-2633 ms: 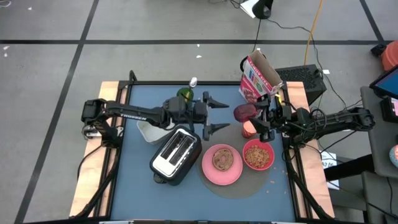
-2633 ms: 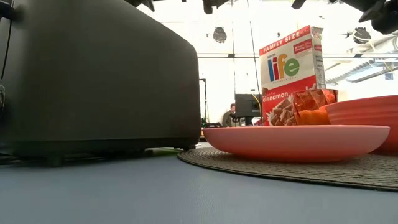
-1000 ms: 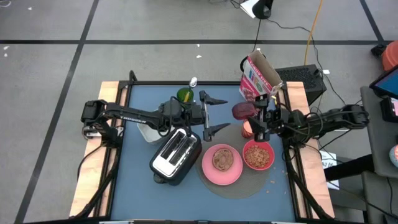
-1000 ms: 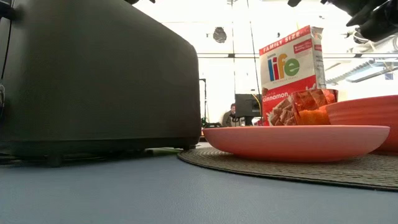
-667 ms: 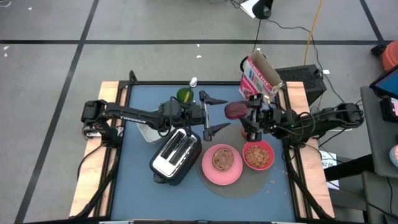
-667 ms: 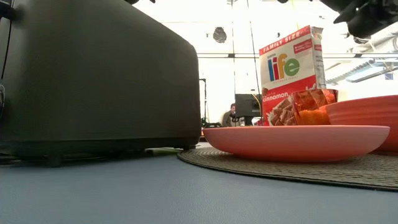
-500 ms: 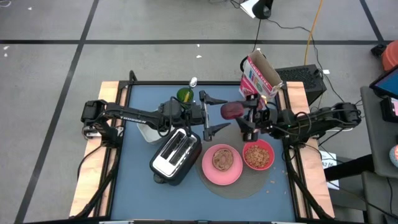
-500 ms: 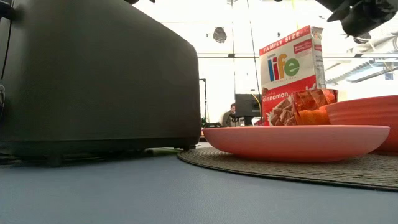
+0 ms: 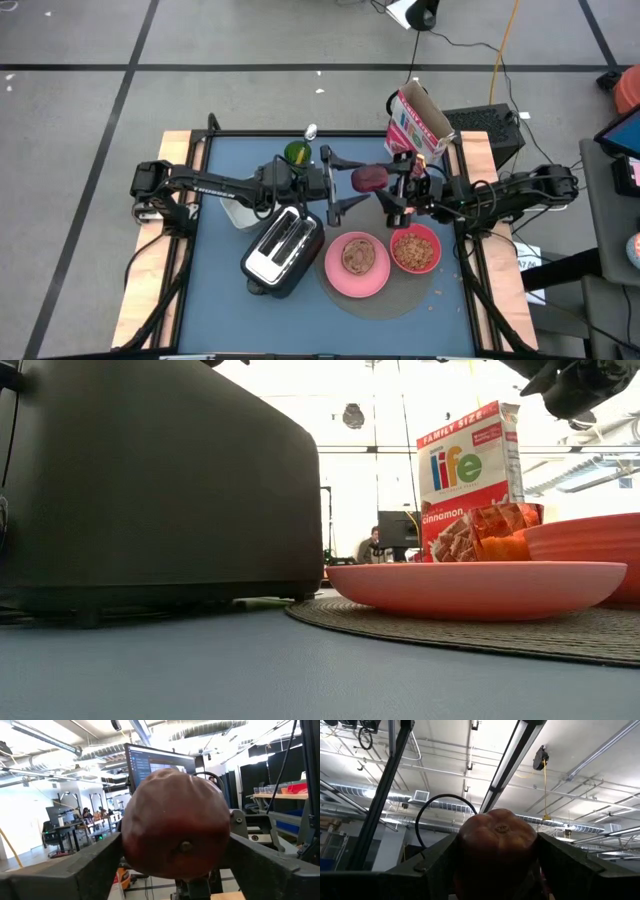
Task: Arrange a breakfast setting
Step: Put the apple on the placemat to the top of the pink plate
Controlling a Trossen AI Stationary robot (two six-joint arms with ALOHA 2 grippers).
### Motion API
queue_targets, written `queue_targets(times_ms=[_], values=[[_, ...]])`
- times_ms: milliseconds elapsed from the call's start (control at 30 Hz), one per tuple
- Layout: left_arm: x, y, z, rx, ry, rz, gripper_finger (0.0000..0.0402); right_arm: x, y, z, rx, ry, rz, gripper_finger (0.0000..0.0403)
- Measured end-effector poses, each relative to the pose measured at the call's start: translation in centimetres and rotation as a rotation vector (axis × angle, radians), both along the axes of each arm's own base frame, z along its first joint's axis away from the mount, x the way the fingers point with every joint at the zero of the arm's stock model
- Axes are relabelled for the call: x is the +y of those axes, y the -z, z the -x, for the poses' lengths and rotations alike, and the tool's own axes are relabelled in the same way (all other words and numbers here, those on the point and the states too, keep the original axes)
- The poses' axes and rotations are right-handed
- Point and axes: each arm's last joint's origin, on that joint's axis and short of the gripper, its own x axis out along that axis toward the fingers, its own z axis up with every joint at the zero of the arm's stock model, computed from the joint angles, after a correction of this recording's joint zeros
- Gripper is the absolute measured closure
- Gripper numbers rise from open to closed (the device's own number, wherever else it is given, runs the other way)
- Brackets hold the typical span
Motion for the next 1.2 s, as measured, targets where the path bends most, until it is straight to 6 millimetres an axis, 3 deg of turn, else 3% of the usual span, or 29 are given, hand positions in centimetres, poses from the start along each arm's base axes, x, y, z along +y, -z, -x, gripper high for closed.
queue_targets(times_ms=[333, 1200], values=[[0.01, 0.0, 0.0, 0.0, 0.004, 0.013, 0.0126, 0.0, 0.03, -0.03, 0.006, 0.012, 0.011, 0.0149], [0.01, 0.0, 0.01, 0.0, 0.006, 0.017, 0.0131, 0.02, 0.11, -0.09, 0.019, 0.013, 0.01, 0.0149]])
